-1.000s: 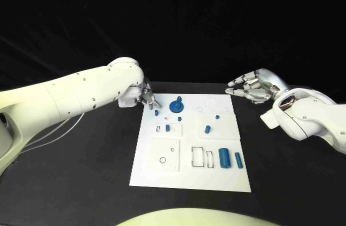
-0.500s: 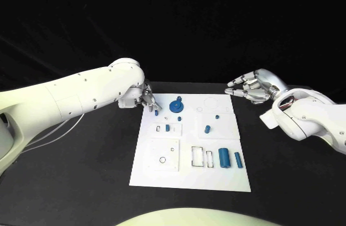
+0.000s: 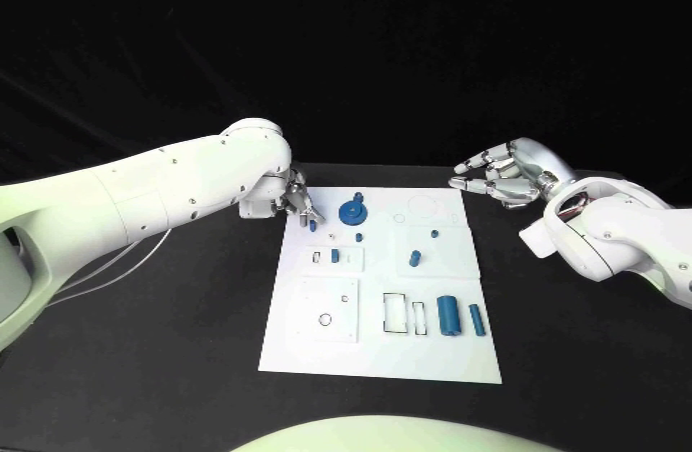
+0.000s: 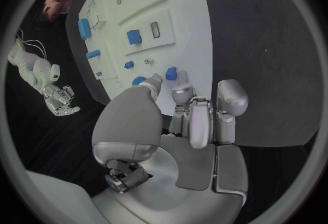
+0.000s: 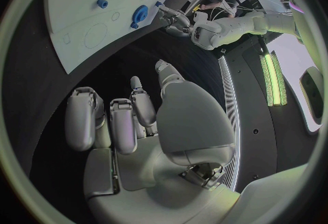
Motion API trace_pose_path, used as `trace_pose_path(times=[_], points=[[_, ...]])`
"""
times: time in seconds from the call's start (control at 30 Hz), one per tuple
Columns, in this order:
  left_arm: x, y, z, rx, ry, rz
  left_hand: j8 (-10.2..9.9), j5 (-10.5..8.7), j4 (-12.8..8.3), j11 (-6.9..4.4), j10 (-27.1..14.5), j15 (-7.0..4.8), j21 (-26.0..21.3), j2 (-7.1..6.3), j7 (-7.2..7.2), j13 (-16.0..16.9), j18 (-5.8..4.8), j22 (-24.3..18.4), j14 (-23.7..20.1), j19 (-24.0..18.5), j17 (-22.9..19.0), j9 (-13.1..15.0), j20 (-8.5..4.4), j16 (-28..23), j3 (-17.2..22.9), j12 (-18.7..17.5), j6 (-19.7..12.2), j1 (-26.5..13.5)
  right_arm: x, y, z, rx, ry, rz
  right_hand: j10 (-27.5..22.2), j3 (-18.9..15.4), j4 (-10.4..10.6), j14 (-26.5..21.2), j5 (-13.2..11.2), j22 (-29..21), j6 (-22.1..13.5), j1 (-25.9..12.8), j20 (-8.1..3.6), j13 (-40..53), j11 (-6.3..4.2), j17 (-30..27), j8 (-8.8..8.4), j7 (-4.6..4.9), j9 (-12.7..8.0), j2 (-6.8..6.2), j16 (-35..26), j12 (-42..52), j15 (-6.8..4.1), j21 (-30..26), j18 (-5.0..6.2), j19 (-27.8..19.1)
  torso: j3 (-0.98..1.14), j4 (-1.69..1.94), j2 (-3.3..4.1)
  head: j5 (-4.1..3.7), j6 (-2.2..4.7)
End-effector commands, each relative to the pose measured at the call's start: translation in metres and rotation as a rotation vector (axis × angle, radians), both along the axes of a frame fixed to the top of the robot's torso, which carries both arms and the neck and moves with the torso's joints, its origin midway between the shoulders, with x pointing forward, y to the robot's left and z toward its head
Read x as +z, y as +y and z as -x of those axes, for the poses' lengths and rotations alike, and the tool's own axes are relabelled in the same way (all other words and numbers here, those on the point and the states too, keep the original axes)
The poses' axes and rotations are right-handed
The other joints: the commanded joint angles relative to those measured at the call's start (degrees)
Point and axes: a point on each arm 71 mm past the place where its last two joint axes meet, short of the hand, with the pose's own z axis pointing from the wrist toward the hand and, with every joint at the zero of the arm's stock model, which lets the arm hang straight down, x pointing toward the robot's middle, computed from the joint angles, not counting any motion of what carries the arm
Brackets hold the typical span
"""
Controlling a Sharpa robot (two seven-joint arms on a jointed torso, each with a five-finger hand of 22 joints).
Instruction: Assemble the parts on the task board
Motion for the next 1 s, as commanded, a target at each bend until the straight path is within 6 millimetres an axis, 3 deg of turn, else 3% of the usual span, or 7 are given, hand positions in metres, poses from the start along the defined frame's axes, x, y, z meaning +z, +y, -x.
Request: trace_pose_path(times=[0.03, 0.5, 1.0], points=[[-0.0010, -0.0027, 0.0007, -0.010, 0.013, 0.015, -0.3, 0.06, -0.2, -0.16, 0.4, 0.03, 0.4, 0.72, -0.03, 0.0, 0.56, 0.1, 3.2, 0.2, 5.4, -0.2, -0.03, 0.2, 0.2, 0.2, 0.4, 0.3, -0.0001, 0.0012, 0.0003, 0.013, 0.001, -0.001, 0.2, -0.3, 0.2, 3.8, 0.2, 5.0, -0.1, -0.3, 0.00, 0.0, -0.20, 6.1, 0.39, -0.37, 0.1, 0.15, -0.4, 0.0, -0.44, -0.3, 0.76, -0.2, 0.00, -0.01, 0.02, -0.10, -0.05], [-0.0011, -0.0043, 0.0010, 0.009, 0.014, 0.052, -0.6, 0.09, -1.3, -0.32, 0.3, -0.11, 0.4, 2.61, -0.16, -0.4, 0.57, 0.1, 3.2, 0.2, 5.4, -1.1, -0.12, 0.3, 2.7, 0.1, 0.6, 4.8, 0.0001, 0.0018, 0.0001, 0.013, -0.003, -0.003, 0.3, -0.3, 0.2, 3.8, 0.3, 5.0, -0.1, -0.2, -0.01, 0.1, -0.21, 6.1, 0.43, -0.38, 0.1, 0.25, -0.4, 0.1, -0.45, -0.3, 0.76, -0.2, 0.01, -0.02, -0.01, -0.17, -0.20], [-0.0021, -0.0033, 0.0008, 0.010, 0.030, 0.052, -0.5, 0.09, -2.6, -0.47, 0.2, -0.22, 0.4, 2.98, -0.31, -0.7, 0.54, 0.3, 3.2, 0.2, 5.4, -1.6, -0.19, 0.3, 5.3, 0.1, 0.6, 7.8, 0.0001, 0.0022, 0.0001, 0.014, -0.004, -0.003, 0.3, -0.3, 0.2, 3.8, 0.3, 5.0, -0.1, -0.2, -0.01, 0.1, -0.21, 6.1, 0.43, -0.38, 0.1, 0.25, -0.4, 0.1, -0.45, -0.3, 0.76, -0.2, 0.01, -0.02, -0.03, -0.20, -0.43]])
